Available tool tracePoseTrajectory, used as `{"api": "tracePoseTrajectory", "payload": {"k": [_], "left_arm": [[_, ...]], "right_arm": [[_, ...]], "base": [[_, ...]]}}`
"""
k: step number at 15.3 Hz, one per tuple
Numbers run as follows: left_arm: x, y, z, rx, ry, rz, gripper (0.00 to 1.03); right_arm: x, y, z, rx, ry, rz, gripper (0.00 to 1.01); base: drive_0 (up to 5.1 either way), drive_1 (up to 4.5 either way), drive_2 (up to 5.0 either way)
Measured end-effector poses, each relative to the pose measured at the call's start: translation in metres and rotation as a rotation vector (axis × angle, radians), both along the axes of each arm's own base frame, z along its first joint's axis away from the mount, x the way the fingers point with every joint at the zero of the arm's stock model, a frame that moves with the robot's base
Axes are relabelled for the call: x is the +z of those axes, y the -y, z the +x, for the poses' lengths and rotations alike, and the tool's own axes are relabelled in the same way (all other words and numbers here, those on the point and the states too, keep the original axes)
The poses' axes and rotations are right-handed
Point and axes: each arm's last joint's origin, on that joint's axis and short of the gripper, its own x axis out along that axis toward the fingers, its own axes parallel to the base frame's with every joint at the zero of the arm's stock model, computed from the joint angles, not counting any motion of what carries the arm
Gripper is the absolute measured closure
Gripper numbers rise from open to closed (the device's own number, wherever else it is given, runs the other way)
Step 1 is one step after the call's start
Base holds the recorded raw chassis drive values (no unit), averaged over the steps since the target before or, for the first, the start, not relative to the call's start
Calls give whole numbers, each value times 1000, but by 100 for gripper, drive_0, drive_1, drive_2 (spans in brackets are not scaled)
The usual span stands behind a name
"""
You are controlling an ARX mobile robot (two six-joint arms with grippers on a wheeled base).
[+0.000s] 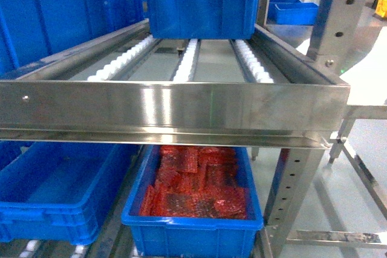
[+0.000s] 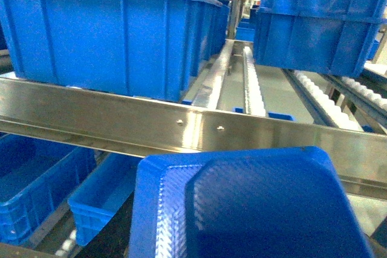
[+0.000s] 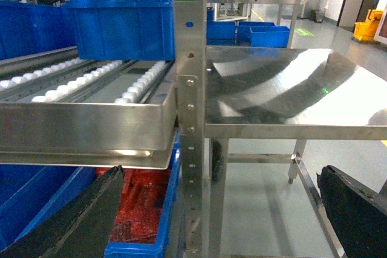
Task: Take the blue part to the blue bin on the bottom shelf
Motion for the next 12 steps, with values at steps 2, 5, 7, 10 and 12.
{"api": "tracePoseTrajectory", "payload": {"k": [2,5,7,10,12], "left_arm": [[0,0,0,0,0,0,60],[0,0,0,0,0,0,60],[0,0,0,0,-1,0,60],[0,0,0,0,-3,1,60],[0,0,0,-3,0,0,60]], "right_arm": [[0,0,0,0,-2,0,3],[0,0,0,0,0,0,3],[0,0,0,0,0,0,3],[0,0,0,0,0,0,3],[0,0,0,0,2,0,3]], "base": [[-498,239,239],[-496,241,241],[-479,258,258],[-503,233,233],[-498,238,238]]}}
